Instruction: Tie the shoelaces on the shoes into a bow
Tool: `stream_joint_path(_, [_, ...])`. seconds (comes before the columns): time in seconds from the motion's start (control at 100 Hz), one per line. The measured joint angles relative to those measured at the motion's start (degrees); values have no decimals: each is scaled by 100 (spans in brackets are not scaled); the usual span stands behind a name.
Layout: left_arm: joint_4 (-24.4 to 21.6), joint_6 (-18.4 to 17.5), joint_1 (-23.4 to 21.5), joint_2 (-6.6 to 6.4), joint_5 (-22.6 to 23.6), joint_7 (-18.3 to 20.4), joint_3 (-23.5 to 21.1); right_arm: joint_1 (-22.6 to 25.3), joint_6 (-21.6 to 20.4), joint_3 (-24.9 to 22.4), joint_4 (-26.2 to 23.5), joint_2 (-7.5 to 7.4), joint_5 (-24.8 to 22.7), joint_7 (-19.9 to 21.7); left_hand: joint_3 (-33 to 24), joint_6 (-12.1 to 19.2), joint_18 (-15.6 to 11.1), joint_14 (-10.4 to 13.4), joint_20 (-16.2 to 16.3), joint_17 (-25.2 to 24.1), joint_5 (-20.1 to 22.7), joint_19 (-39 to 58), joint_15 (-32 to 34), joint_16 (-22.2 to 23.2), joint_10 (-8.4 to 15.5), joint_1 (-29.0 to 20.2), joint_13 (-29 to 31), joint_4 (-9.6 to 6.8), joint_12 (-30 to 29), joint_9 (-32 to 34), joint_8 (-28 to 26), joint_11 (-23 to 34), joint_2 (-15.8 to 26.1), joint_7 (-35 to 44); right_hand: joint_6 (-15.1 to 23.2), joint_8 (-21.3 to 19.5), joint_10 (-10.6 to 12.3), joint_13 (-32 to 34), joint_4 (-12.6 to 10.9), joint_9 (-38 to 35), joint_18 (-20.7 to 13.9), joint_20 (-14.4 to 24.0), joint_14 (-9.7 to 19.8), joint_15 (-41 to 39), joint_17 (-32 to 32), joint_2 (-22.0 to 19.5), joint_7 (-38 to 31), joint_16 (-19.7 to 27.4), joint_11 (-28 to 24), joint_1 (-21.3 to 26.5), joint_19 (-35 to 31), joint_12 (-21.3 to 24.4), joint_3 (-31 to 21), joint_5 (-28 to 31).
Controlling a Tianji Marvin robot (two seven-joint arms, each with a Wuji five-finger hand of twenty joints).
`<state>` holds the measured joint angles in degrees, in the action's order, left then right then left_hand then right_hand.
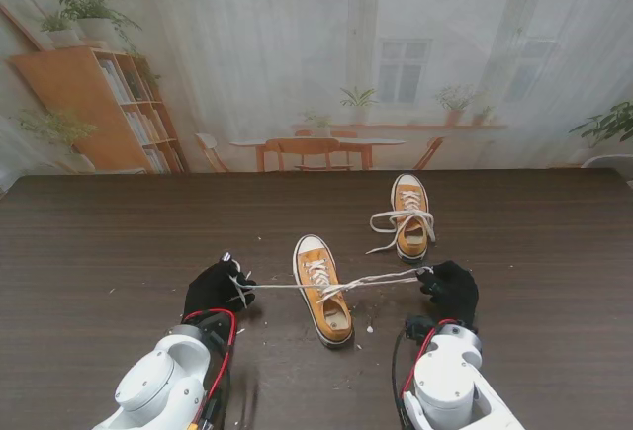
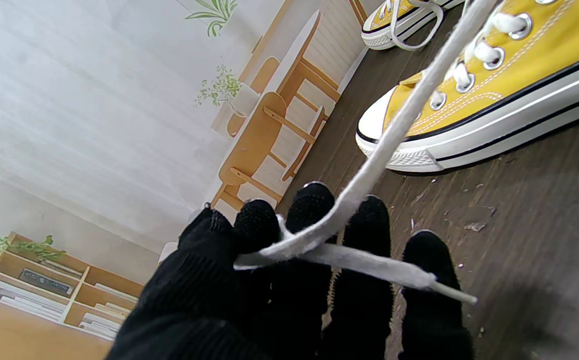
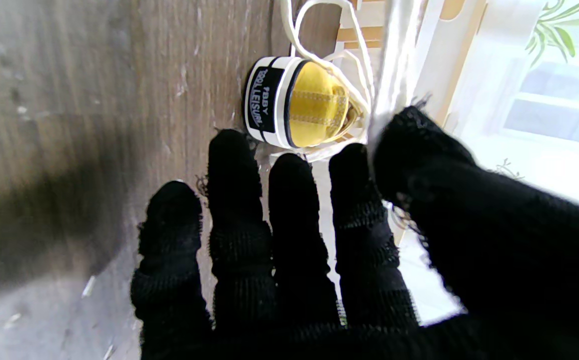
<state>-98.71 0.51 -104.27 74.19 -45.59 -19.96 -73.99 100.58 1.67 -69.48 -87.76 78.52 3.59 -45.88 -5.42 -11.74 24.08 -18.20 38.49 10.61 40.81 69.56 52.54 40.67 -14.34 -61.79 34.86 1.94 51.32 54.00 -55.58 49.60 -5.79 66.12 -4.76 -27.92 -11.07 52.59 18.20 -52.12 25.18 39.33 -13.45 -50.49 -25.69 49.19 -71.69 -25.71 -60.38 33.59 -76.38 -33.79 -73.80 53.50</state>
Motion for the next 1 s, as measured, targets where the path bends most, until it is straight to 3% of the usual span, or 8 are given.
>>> stream_joint_path(0.22, [0,0,0,1,0,0,1,27,-62,49,15,66,21,-343,0,0,0,0,1,46,-1,0,0,0,7,0,0,0,0,1,0,0,0,1,66,13,85,-233,0,303,2,-345,-72,721,408,-49,-214,236,519,0,401,956,0,-317])
stream_joint_path(0.36, [1,0,-1,1,-1,0,1,25,-632,74,116,108,-34,-462,0,0,0,0,1,46,-1,0,0,0,9,0,0,0,0,2,0,0,0,1,203,95,435,-295,0,310,-32,-447,-72,753,475,-68,-219,237,505,1,456,959,3,-333])
stream_joint_path(0.48, [1,0,-1,1,-1,0,1,25,-523,72,134,111,-247,-492,0,0,0,0,1,46,-1,0,0,0,11,0,0,0,1,3,0,0,0,1,257,154,483,-298,0,310,-70,-455,-73,754,486,-69,-219,238,439,1,456,959,6,-335])
stream_joint_path(0.74, [1,0,-1,2,-1,0,2,26,-81,27,74,162,-118,-703,0,-1,0,0,1,46,-1,0,0,0,11,0,0,-1,1,3,0,-5,0,1,274,234,422,-303,0,308,-70,-520,-72,737,584,-121,-219,238,157,1,457,959,15,-340])
stream_joint_path(1.0, [2,0,-1,2,-1,-1,2,134,60,-53,-64,100,-477,-439,18,-70,0,-73,40,46,-1,4,0,0,5,-46,0,-1,1,3,0,-5,0,1,275,297,421,-304,0,302,-70,-525,-73,732,564,-122,-219,238,73,1,449,959,16,-340])
